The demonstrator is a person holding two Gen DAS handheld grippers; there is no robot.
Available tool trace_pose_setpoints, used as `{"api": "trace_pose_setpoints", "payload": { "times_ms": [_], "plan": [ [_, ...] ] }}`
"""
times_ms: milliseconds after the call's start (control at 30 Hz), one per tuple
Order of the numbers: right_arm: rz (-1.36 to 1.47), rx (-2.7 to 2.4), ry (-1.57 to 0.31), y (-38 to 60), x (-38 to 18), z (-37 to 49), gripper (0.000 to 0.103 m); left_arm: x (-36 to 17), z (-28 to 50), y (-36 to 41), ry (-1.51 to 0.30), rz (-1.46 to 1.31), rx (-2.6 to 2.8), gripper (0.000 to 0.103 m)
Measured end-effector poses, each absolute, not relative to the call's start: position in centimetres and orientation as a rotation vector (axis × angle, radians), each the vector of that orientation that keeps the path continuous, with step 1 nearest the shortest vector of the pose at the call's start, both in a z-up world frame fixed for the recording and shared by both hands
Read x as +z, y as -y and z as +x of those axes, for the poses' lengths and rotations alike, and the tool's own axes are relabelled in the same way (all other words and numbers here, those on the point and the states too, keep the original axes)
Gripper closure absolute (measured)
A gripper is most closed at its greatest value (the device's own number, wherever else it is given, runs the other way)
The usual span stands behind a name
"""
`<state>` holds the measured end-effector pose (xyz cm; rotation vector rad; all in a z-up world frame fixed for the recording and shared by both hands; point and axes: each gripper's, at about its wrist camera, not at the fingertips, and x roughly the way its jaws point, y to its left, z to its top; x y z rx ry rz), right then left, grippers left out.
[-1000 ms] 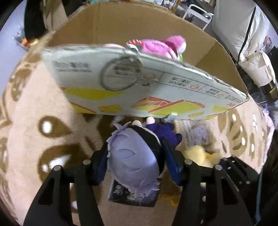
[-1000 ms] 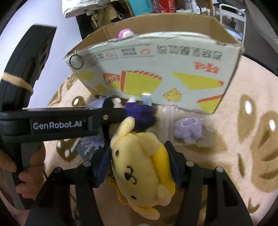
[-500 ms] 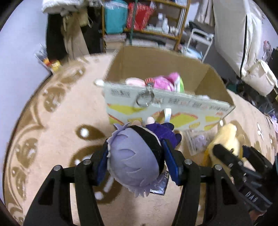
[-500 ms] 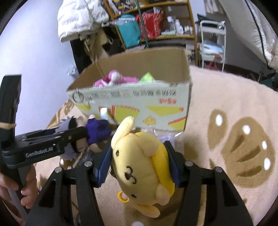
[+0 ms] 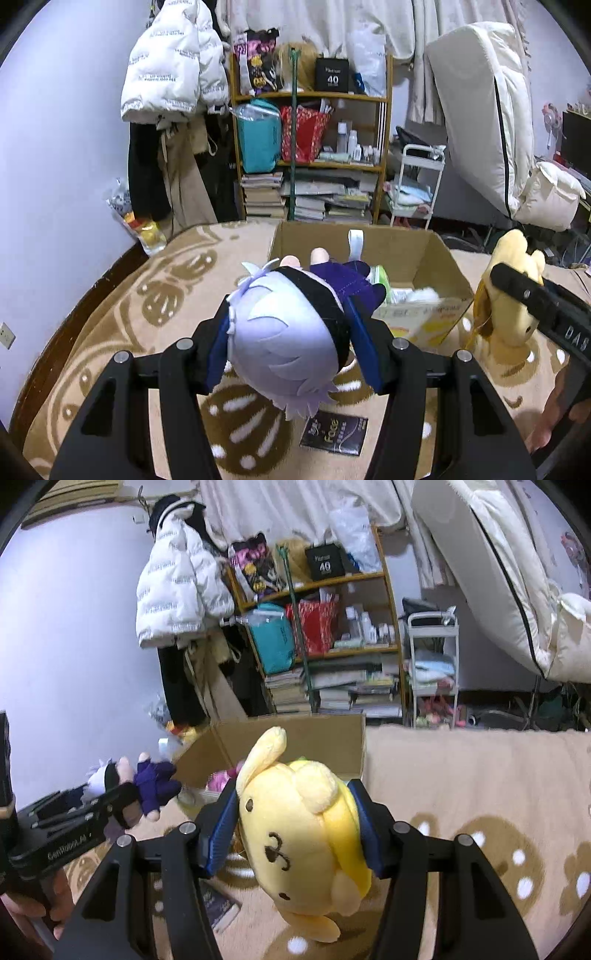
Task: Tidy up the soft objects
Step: 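Lift the yellow dog plush with the right tool while the left tool lifts the doll over the box, then open both tools to drop the doll and yellow dog plush into the box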
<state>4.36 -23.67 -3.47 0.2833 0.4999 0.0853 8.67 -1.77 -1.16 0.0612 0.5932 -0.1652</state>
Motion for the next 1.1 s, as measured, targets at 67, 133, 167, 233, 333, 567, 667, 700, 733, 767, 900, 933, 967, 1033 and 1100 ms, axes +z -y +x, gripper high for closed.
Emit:
{"api": "trace_pose_setpoints", "payload": {
  "times_ms": [67, 133, 167, 233, 333, 567, 667, 700, 733, 767, 900, 933, 967, 1033, 1100],
  "plan": [
    [0.288, 0.085, -0.482, 24.1, -2.9, 4.6, 0.042, -0.7, 9.0, 1.9, -0.572, 0.072, -0.158, 0.046],
    [0.287, 0.088, -0.468, 24.4, -2.3, 5.0, 0.042, -0.4, 9.3, 2.0, -0.558, 0.077, -0.158, 0.046],
    [0.281, 0.089, -0.462, 24.5, -2.1, 5.3, 0.042, -0.3, 9.6, 2.1, -0.551, 0.079, -0.158, 0.046],
    [0.271, 0.092, -0.45, 24.7, -1.6, 5.9, 0.042, -0.2, 10.2, 2.3, -0.539, 0.082, -0.158, 0.046],
    [0.257, 0.099, -0.43, 24.7, -0.9, 6.7, 0.041, 0.0, 11.2, 2.5, -0.52, 0.082, -0.152, 0.046],
    [0.249, 0.111, -0.421, 25.0, -0.8, 9.1, 0.041, -0.1, 13.8, 3.4, -0.497, 0.108, -0.148, 0.046],
    [0.258, 0.116, -0.416, 25.1, -0.9, 10.0, 0.041, -0.6, 14.7, 3.6, -0.503, 0.112, -0.146, 0.045],
    [0.261, 0.116, -0.415, 25.2, -0.9, 10.4, 0.041, -0.8, 15.1, 3.7, -0.509, 0.112, -0.147, 0.045],
    [0.265, 0.116, -0.415, 25.2, -1.0, 10.8, 0.041, -1.0, 15.4, 3.8, -0.514, 0.112, -0.148, 0.045],
    [0.268, 0.118, -0.416, 25.2, -1.1, 11.1, 0.041, -1.3, 15.8, 3.9, -0.521, 0.114, -0.15, 0.045],
    [0.267, 0.119, -0.426, 25.1, -1.7, 12.9, 0.041, -2.3, 17.0, 4.5, -0.548, 0.124, -0.158, 0.045],
    [0.266, 0.12, -0.43, 25.0, -1.9, 13.2, 0.041, -2.6, 17.3, 4.6, -0.557, 0.125, -0.162, 0.045],
    [0.267, 0.121, -0.433, 25.0, -2.2, 13.4, 0.041, -2.8, 17.5, 4.6, -0.561, 0.125, -0.162, 0.045],
    [0.27, 0.122, -0.445, 24.8, -2.8, 13.8, 0.041, -3.2, 17.8, 4.8, -0.572, 0.123, -0.166, 0.044],
    [0.275, 0.126, -0.459, 24.7, -3.5, 14.1, 0.04, -3.5, 18.2, 4.8, -0.583, 0.116, -0.169, 0.044]
  ]
}}
